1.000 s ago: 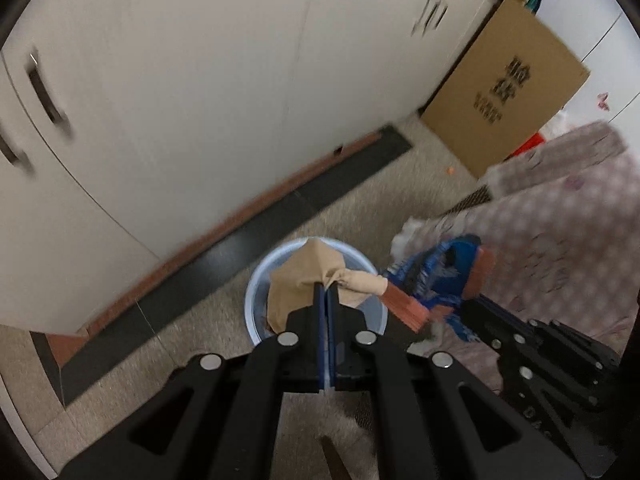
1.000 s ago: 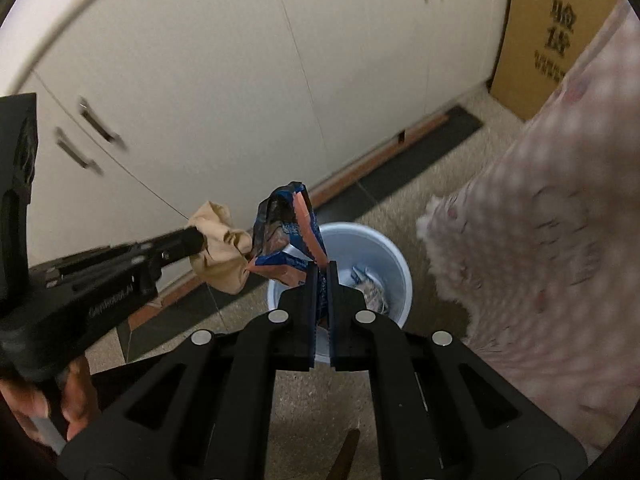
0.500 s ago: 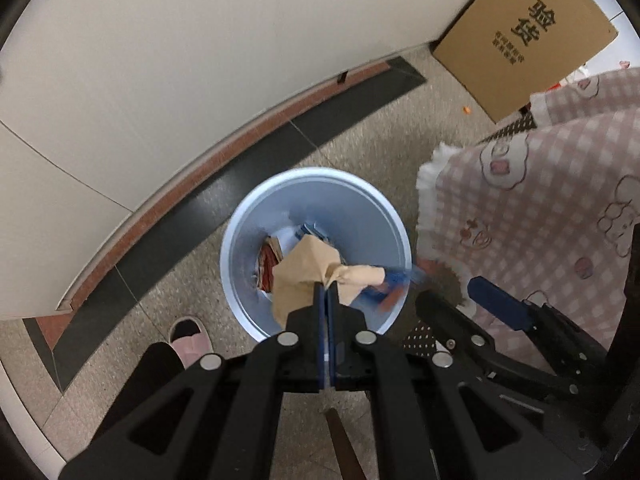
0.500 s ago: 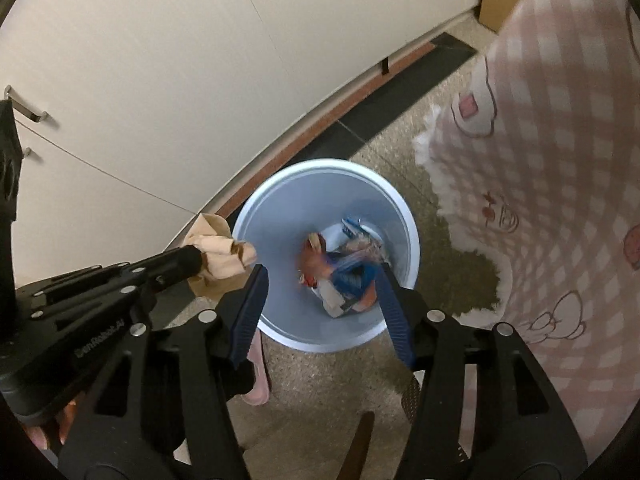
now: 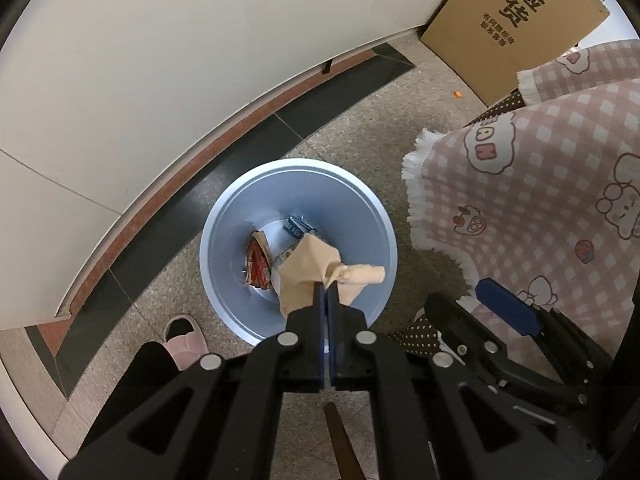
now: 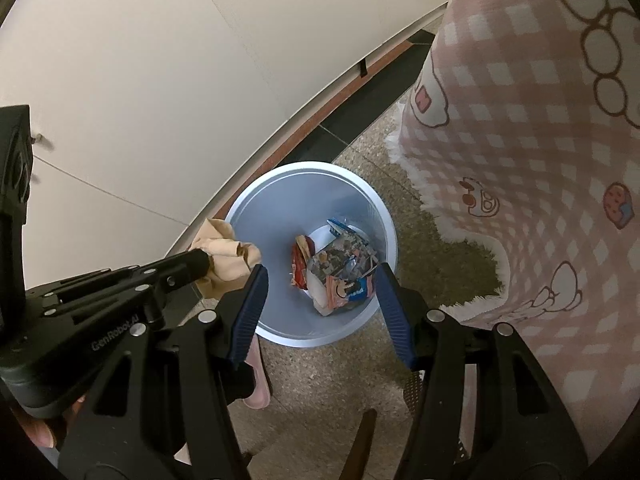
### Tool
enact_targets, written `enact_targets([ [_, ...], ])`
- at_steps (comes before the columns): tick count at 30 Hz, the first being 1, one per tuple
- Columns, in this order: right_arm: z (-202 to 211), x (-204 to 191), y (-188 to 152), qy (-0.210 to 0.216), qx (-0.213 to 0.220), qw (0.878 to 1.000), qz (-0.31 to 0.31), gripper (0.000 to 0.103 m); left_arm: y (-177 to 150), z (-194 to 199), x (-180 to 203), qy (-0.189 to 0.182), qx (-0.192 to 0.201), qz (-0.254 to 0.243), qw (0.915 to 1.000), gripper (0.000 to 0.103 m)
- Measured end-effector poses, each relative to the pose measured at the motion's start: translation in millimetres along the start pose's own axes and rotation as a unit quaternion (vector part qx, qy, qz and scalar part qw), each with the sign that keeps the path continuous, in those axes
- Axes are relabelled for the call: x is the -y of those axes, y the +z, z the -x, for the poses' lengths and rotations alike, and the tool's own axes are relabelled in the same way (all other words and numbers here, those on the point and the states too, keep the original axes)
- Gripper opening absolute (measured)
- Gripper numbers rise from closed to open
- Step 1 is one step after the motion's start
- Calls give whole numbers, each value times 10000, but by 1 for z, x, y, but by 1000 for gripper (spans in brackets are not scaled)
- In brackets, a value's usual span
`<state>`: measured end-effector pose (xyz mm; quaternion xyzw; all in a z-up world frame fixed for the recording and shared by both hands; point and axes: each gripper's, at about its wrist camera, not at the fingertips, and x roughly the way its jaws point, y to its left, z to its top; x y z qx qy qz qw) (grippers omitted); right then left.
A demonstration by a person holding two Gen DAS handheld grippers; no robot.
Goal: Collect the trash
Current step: 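Carry both items over the blue bin and open both tools to drop them, then move both tools back toward the table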
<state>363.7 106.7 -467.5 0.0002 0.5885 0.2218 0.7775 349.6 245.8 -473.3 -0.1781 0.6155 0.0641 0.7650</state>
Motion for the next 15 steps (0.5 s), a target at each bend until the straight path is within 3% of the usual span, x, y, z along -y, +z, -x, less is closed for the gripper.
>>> enact_targets([
  [13, 37, -1, 5, 30, 342, 9994, -101, 55, 2, 34, 14, 142, 351, -271, 9989, 3],
  [15, 42, 0, 4, -5, 383, 9992, -119, 55, 1, 39, 16, 260, 420, -273, 9984, 18],
])
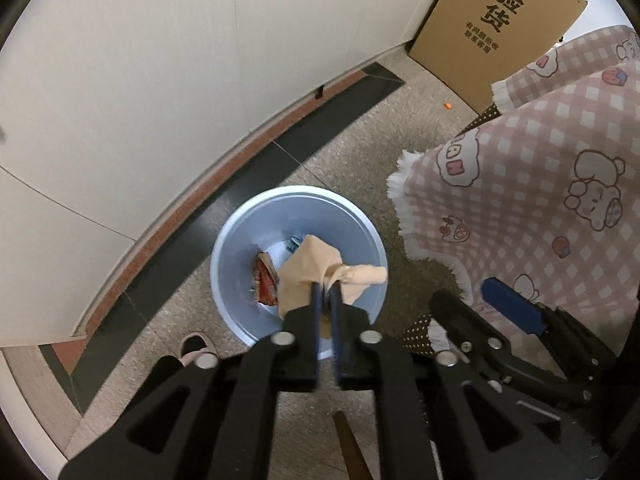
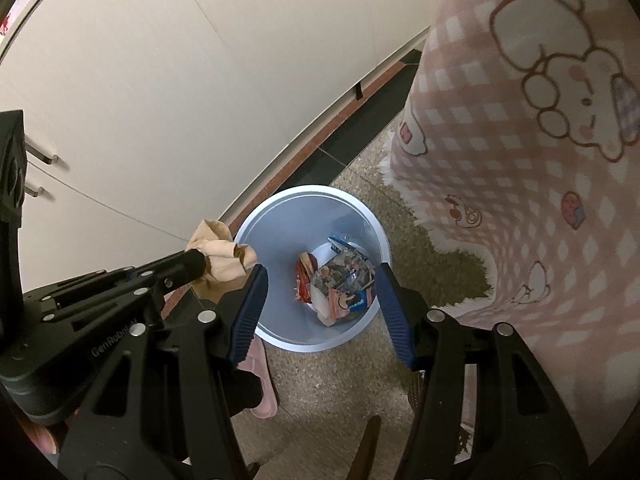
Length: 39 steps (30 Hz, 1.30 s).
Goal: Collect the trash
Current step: 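Move both tools back toward the table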
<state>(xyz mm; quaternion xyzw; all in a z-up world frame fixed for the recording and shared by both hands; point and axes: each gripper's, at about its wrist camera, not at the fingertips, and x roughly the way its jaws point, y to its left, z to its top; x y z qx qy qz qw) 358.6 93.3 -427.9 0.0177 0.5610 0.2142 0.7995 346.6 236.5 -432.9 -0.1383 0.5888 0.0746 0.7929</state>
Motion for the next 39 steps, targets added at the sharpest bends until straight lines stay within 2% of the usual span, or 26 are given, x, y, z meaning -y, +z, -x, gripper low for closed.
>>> enact_targets([
  [1, 2, 2, 0, -5, 20, 10000, -19, 55, 0, 3, -1, 131, 67, 7, 9999, 25],
  [2, 3, 4, 0, 9, 33, 10000, -56, 55, -1, 7, -1, 252, 139, 23, 9996, 40],
  [3, 5, 5, 0, 39, 41, 9999, -92, 55, -1, 11, -3, 324, 215, 40, 9992, 50],
  [5, 12, 6, 1, 80, 51, 9999, -112, 55, -3, 20, -6, 335, 336, 74, 9988, 57],
  [8, 22, 2, 0, 111, 86, 9999, -52, 55, -7, 32, -9, 399, 438, 68, 9982, 60],
  [12, 37, -10, -3, 251, 118, 9996, 23, 55, -13, 55, -14, 697, 653, -33, 9954, 62],
  [17, 70, -40, -4, 847, 150, 9962, 151, 55, -24, 108, -32, 1059, 1168, 147, 9874, 63],
  [21, 118, -66, -2, 1142, 553, 9910, 430, 55, -36, 163, -36, 1243, 1758, 343, 9759, 64],
  [26, 196, -79, 1, 1322, 1305, 9801, 694, 55, -47, 238, -25, 1303, 2615, 571, 9547, 65],
  [28, 228, -74, 3, 1276, 1677, 9746, 754, 55, -51, 265, -13, 1239, 2929, 568, 9464, 66],
  [31, 273, -55, 1, 1131, 2176, 9670, 695, 57, -52, 296, 17, 969, 3279, 429, 9387, 67],
  [35, 319, -5, -1, 719, 2685, 9600, 338, 58, -45, 309, 75, 593, 3404, -7, 9384, 67],
  [39, 350, 61, -6, 319, 3004, 9532, -132, 58, -39, 307, 152, 172, 3367, -766, 9383, 67],
])
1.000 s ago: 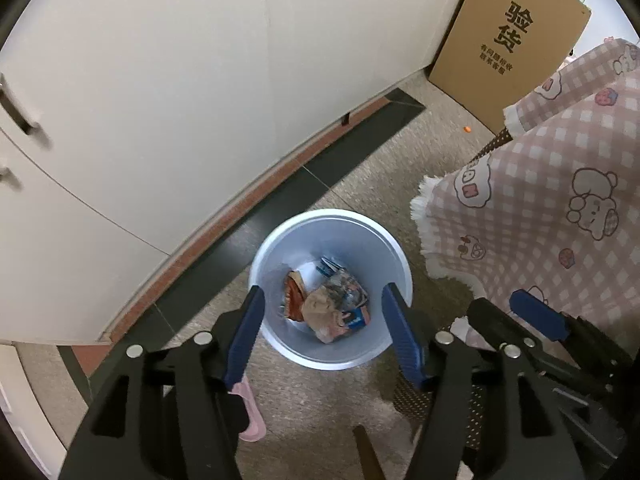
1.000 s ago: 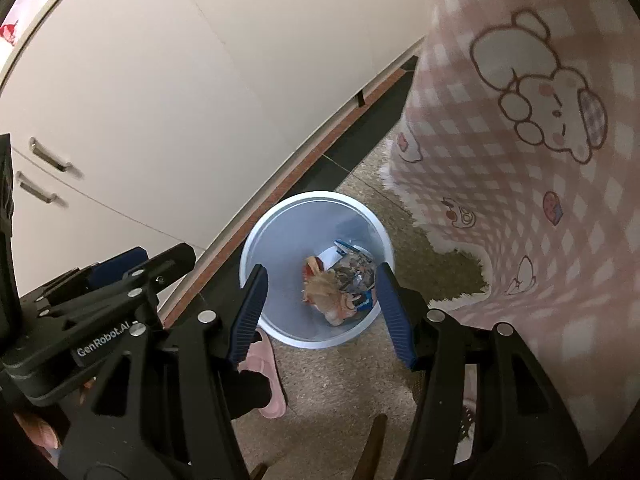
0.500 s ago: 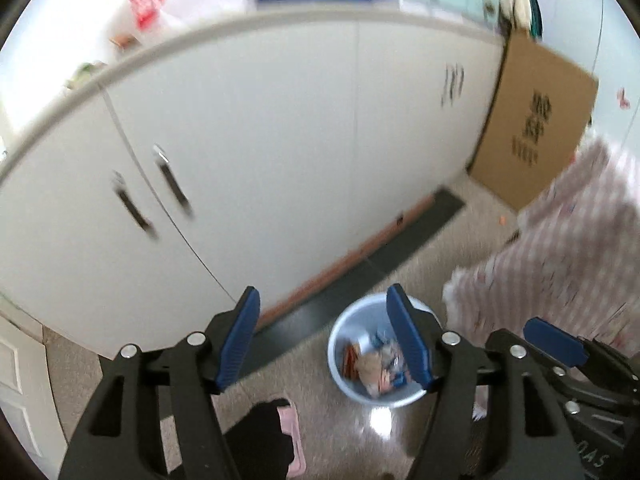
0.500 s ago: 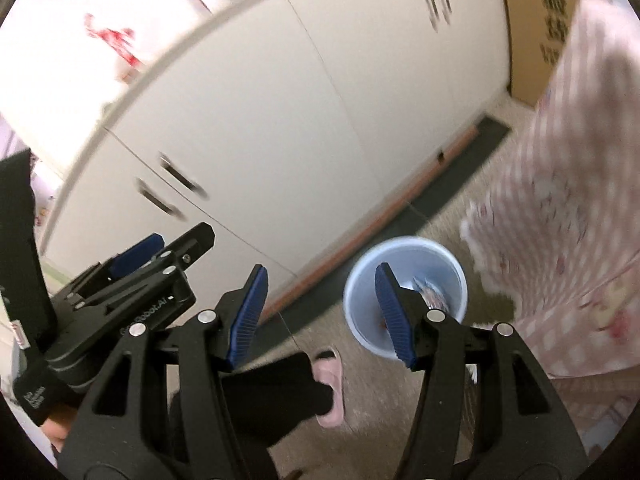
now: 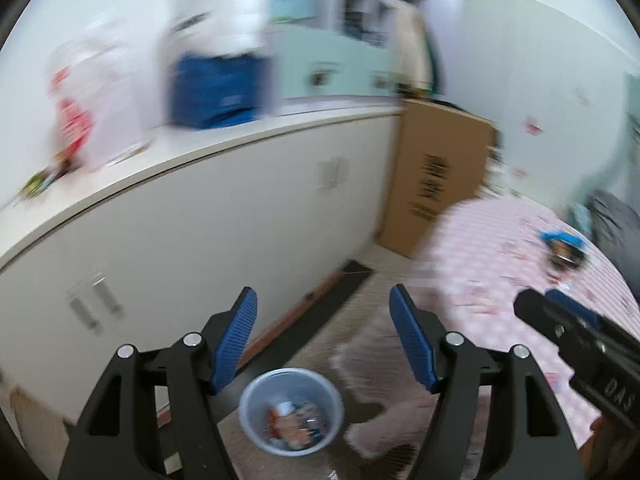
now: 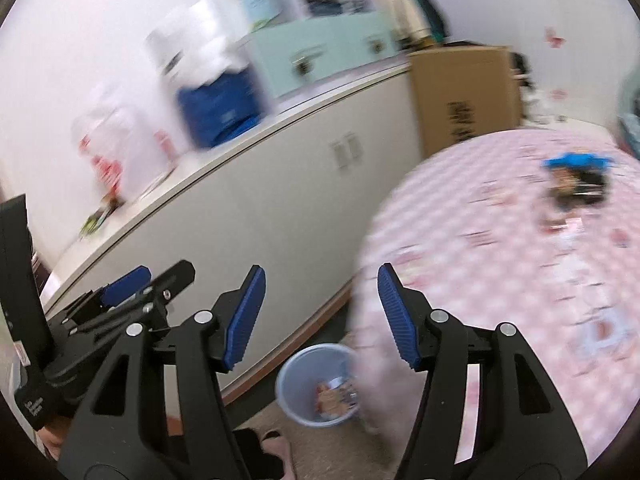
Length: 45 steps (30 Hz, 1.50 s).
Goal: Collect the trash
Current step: 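Move both tools back toward the table, then grasp the twine loop with the left tool while the right tool grasps the red-white wrapper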
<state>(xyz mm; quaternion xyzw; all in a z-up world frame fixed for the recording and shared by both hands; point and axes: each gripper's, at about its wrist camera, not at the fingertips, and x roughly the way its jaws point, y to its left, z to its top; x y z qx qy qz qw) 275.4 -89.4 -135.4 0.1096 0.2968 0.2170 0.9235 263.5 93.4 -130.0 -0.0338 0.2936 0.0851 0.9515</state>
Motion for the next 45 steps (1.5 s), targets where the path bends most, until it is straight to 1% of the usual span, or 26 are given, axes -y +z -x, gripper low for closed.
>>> enact_targets([
  [2, 10, 38, 4, -344, 136, 9992, -152, 58, 5, -5, 43, -327, -45, -365, 9988, 67],
  [4, 21, 72, 7, -602, 229, 9973, -362, 58, 7, -11, 85, -661, -67, -776, 9948, 67],
  [6, 31, 104, 7, -861, 267, 9946, -516, 58, 6, -16, 123, -974, -112, -1141, 9886, 67],
  [8, 38, 129, 7, -1077, 284, 9916, -659, 58, 6, -24, 162, -1337, -152, -1545, 9788, 67],
  [10, 42, 155, 5, -1290, 263, 9880, -811, 58, 4, -38, 196, -1573, -249, -1828, 9702, 67],
  [14, 47, 197, 3, -1553, 213, 9820, -1054, 58, 0, -66, 243, -1869, -395, -2071, 9595, 66],
  [17, 45, 219, 2, -1674, 114, 9790, -1156, 58, -3, -85, 269, -2038, -464, -2309, 9503, 58],
  [20, 41, 233, 2, -1718, 13, 9777, -1206, 58, -3, -104, 285, -2189, -574, -2451, 9427, 47],
  [22, 37, 239, 3, -1674, -60, 9783, -1219, 58, -2, -111, 289, -2359, -701, -2503, 9364, 45],
  [24, 32, 243, 5, -1645, -120, 9786, -1232, 58, 0, -114, 291, -2428, -728, -2511, 9342, 34],
  [25, 30, 244, 6, -1608, -150, 9789, -1252, 58, 1, -116, 294, -2482, -755, -2549, 9315, 32],
  [26, 28, 244, 8, -1594, -168, 9791, -1254, 58, 1, -119, 296, -2494, -808, -2604, 9292, 25],
  [27, 27, 244, 9, -1593, -176, 9791, -1251, 58, 1, -123, 298, -2517, -899, -2636, 9269, 10],
  [28, 24, 244, 10, -1564, -196, 9794, -1261, 58, 0, -128, 301, -2599, -1059, -2639, 9228, 5],
  [29, 22, 244, 11, -1518, -226, 9798, -1284, 58, 1, -130, 300, -2636, -1119, -2624, 9215, 1],
  [30, 19, 243, 12, -1485, -263, 9799, -1305, 58, 1, -129, 298, -2640, -1102, -2572, 9230, 0],
  [33, 7, 239, 15, -1459, -382, 9802, -1282, 58, 8, -122, 281, -2785, -985, -2202, 9296, 0],
  [35, -2, 236, 18, -1407, -472, 9806, -1280, 58, 12, -119, 265, -2709, -904, -2043, 9363, 0],
  [37, -10, 231, 21, -1408, -522, 9811, -1218, 58, 16, -121, 255, -2640, -919, -1939, 9404, 0],
  [39, -14, 229, 23, -1481, -503, 9792, -1289, 58, 16, -120, 248, -2748, -904, -1928, 9376, 1],
  [40, -11, 230, 23, -1535, -424, 9781, -1343, 58, 16, -119, 249, -2683, -881, -1988, 9385, 2],
  [41, -9, 230, 23, -1618, -340, 9767, -1367, 58, 16, -119, 251, -2653, -863, -2041, 9383, 10],
  [42, -5, 231, 24, -1697, -270, 9753, -1385, 58, 15, -119, 254, -2668, -863, -2096, 9367, 33],
  [43, -2, 233, 23, -1749, -211, 9740, -1424, 58, 14, -118, 257, -2687, -820, -2156, 9352, 43],
  [44, 1, 235, 23, -1809, -182, 9727, -1441, 58, 14, -116, 261, -2711, -723, -2217, 9339, 50],
  [45, 4, 237, 22, -1892, -159, 9712, -1436, 58, 12, -116, 266, -2724, -704, -2297, 9317, 50],
])
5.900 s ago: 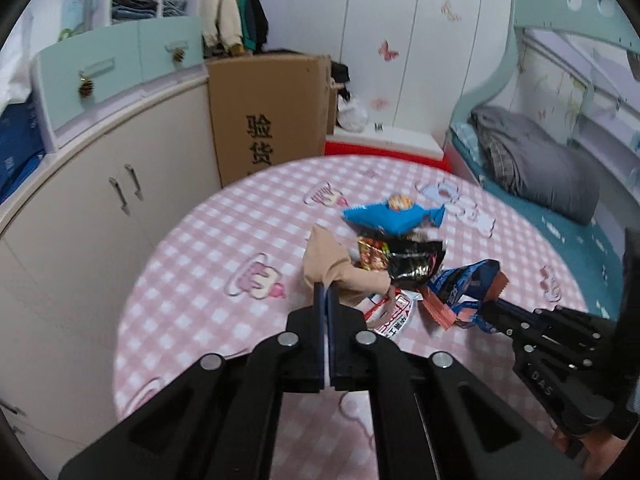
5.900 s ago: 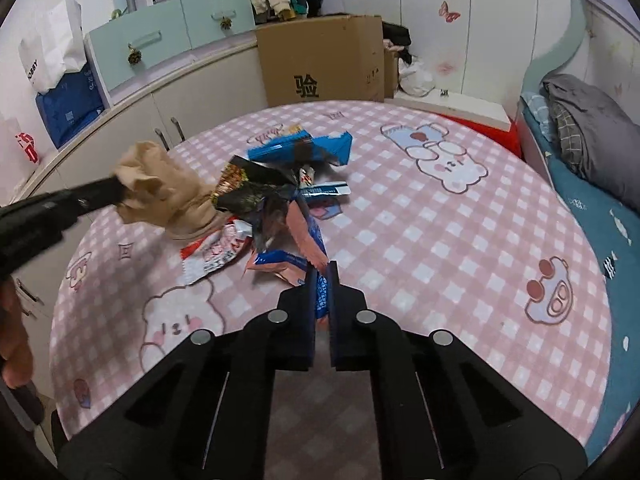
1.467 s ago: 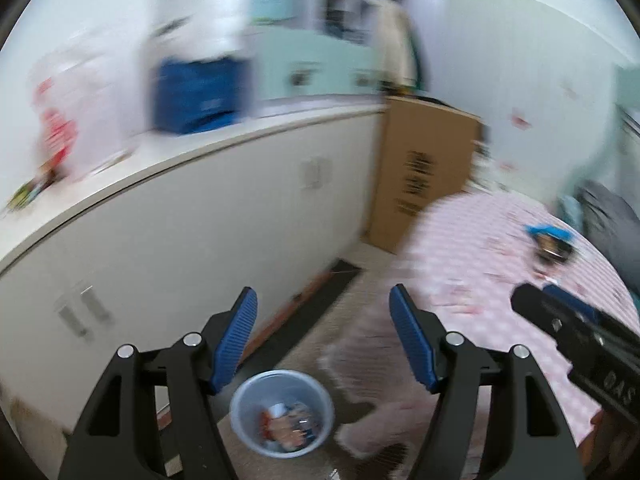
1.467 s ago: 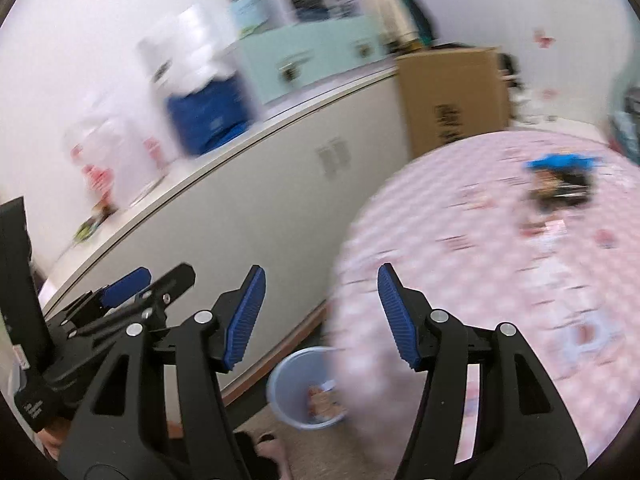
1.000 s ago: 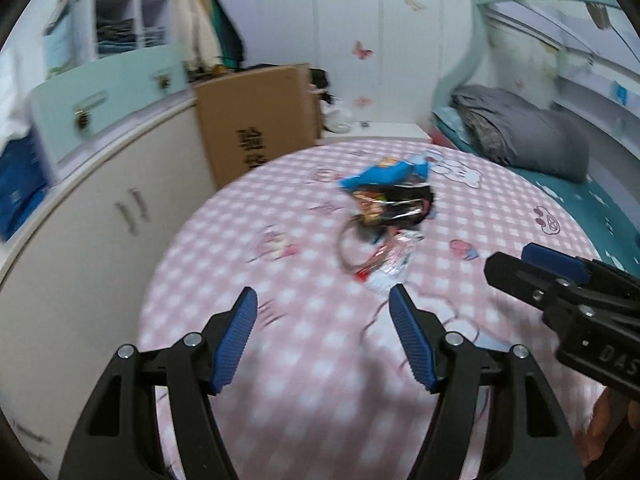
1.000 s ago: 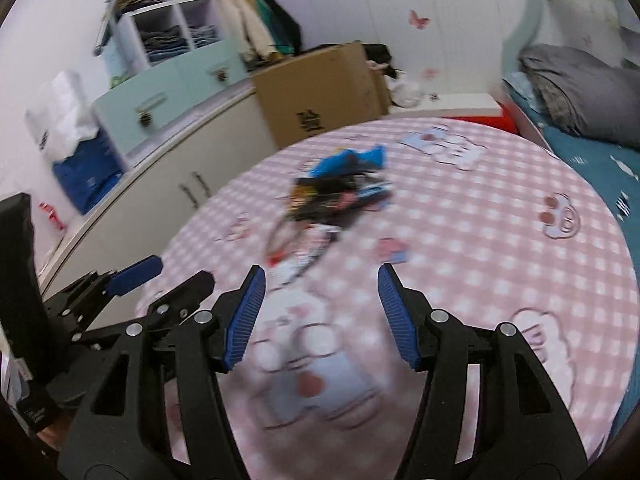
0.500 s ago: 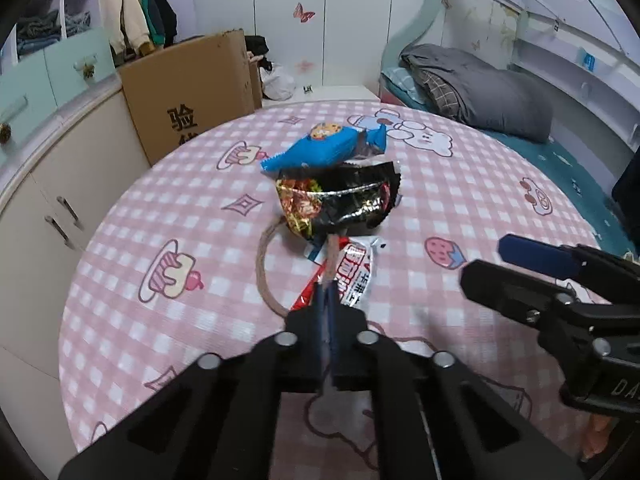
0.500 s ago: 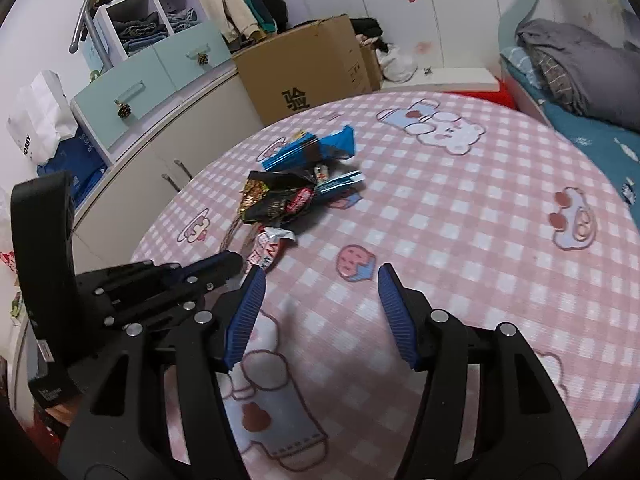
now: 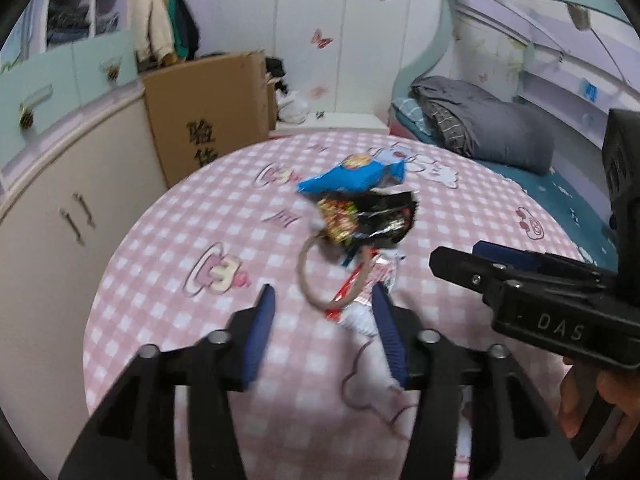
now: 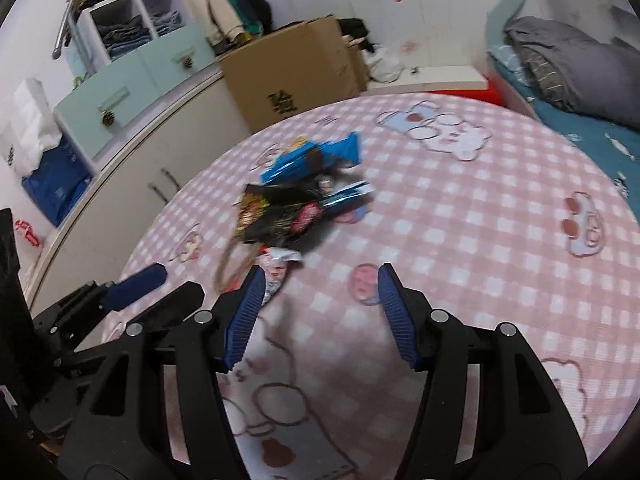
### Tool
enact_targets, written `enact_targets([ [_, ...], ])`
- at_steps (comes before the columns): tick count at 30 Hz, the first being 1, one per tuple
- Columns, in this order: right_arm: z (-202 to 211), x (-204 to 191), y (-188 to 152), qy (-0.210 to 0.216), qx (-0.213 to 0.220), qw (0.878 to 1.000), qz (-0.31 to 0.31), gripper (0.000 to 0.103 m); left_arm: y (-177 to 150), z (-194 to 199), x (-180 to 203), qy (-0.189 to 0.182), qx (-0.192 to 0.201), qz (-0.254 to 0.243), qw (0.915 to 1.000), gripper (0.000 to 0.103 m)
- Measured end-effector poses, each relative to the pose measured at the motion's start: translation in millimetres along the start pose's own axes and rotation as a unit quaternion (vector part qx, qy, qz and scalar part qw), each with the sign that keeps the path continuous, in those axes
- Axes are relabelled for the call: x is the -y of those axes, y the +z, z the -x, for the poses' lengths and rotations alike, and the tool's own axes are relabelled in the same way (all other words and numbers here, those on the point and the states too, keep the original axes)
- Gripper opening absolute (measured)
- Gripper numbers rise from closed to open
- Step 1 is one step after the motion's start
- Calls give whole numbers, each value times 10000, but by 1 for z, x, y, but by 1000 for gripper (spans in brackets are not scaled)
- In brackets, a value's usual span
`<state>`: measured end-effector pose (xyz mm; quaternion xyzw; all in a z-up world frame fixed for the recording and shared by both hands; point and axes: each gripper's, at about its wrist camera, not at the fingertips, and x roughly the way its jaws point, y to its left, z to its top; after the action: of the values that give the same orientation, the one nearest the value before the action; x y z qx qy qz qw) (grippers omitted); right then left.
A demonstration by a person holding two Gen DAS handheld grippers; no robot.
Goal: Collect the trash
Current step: 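Grasp the twine loop with the left tool while the right tool grasps the red-white wrapper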
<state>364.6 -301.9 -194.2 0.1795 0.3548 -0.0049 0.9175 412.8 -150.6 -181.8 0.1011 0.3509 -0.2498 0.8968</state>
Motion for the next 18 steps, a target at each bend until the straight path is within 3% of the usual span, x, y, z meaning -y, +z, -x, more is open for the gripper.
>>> enact_targets([
  [4, 2, 12, -1, -33, -20, 10000, -61, 58, 4, -22, 19, 13, -319, -360, 9988, 45],
  [7, -2, 15, -1, 31, -86, 9999, -70, 58, 9, -34, 23, -36, -462, -410, 9981, 22],
  [8, -3, 14, -1, 33, -105, 9999, -56, 58, 10, -37, 23, -24, -518, -427, 9977, 3],
  [10, -6, 9, -1, 76, -152, 9999, 8, 58, 10, -36, 18, -5, -558, -350, 9978, 3],
  [18, -33, -26, 2, 252, -470, 9981, 308, 58, -3, 14, -25, 219, -72, 305, 9993, 3],
])
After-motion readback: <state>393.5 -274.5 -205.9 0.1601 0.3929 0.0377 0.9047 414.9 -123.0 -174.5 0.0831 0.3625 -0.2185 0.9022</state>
